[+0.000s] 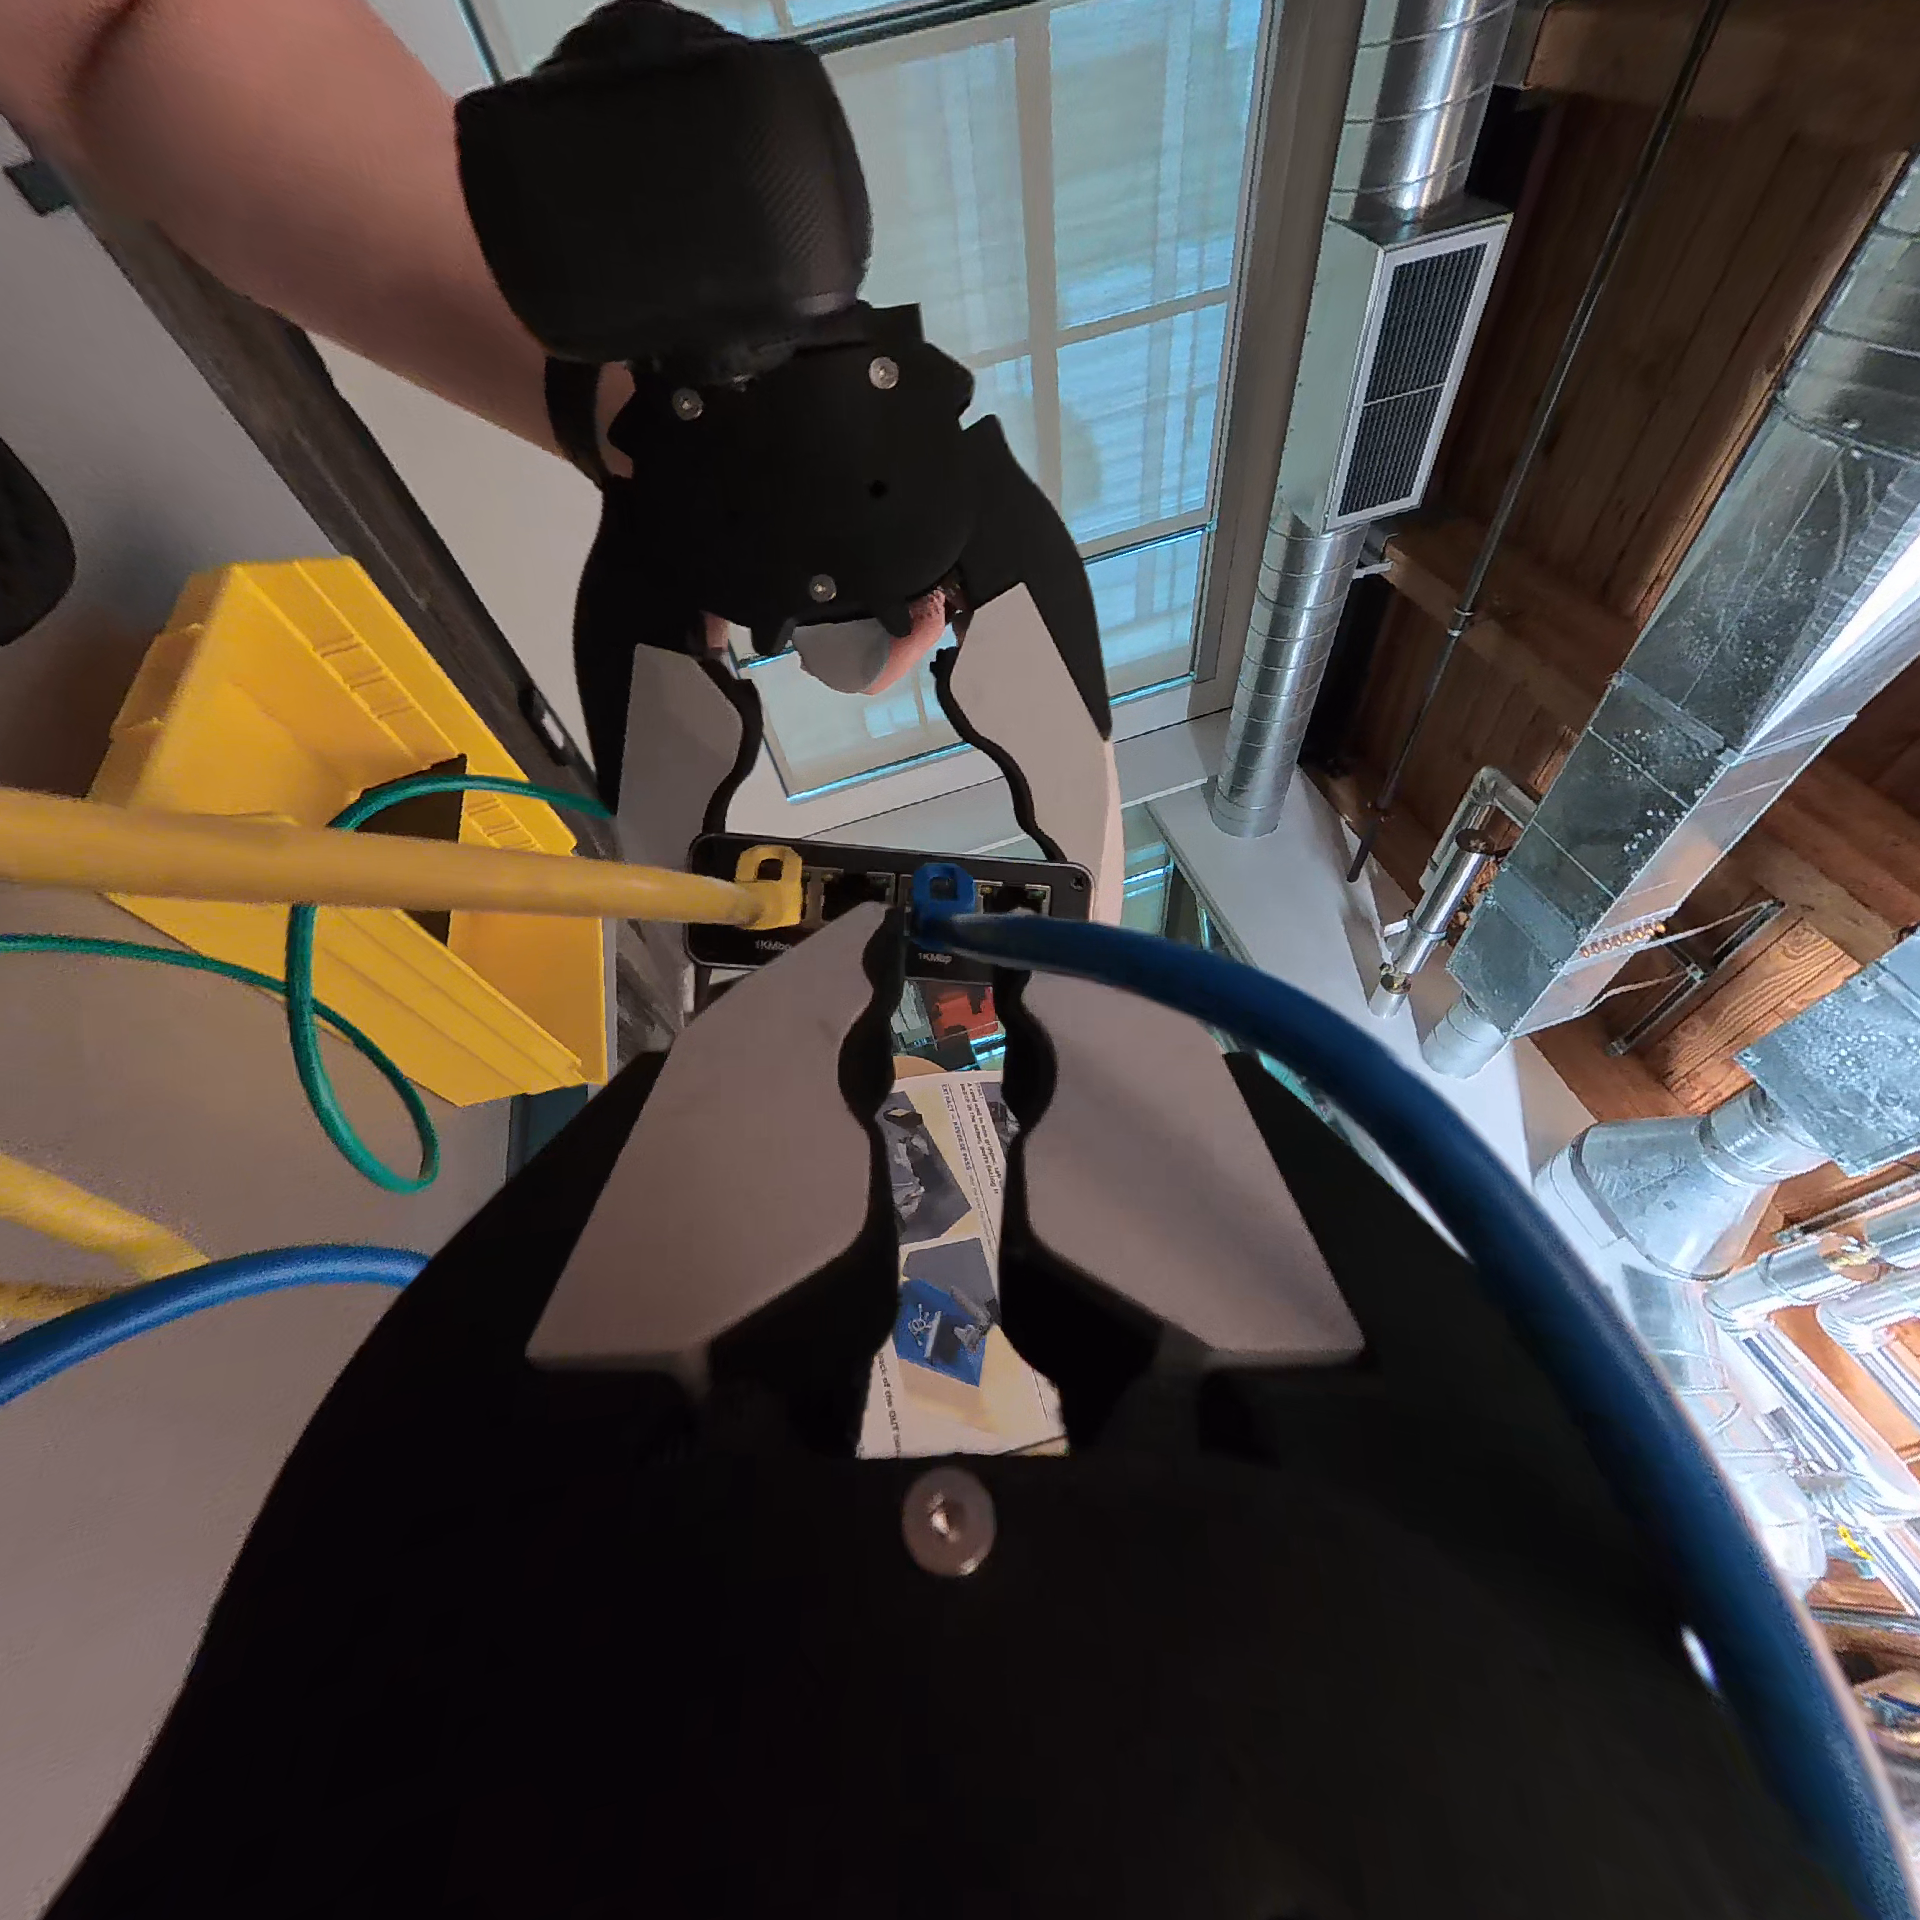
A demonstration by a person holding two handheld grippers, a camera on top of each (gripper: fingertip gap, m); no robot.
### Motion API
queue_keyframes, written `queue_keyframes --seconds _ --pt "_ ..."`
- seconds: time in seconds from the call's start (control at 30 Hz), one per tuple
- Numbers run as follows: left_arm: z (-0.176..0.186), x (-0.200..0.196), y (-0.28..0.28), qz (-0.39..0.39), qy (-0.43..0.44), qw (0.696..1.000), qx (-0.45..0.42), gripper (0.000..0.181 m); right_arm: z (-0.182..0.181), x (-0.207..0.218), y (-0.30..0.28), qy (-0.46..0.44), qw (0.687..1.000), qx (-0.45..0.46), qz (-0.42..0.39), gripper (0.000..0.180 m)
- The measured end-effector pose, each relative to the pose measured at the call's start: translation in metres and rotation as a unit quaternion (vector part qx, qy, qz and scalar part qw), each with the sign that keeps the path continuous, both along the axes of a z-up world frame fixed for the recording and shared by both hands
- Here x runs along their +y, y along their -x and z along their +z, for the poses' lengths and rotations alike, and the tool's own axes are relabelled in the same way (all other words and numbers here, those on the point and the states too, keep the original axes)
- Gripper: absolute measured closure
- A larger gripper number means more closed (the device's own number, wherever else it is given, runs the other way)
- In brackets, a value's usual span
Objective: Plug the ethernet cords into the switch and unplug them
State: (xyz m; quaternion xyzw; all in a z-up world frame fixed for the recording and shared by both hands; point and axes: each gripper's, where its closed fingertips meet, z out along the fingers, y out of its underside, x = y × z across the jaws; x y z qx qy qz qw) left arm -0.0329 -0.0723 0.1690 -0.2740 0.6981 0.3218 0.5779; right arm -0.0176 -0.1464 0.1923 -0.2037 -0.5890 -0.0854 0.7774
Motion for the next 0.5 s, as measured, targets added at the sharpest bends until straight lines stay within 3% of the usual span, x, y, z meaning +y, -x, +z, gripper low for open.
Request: queue_keyframes --seconds 0.13,0.5 --pt "-0.003 -0.001 0.001 -0.001 -0.001 1.000 0.010 0.073 -0.002 0.000 0.002 -0.023 1.000 -0.011 -0.014 0.159" --pt "-0.023 -0.007 0.006 -0.011 0.045 0.995 0.085 0.073 -0.012 0.018 0.008 -0.169 0.968 -0.081 -0.165 0.130"
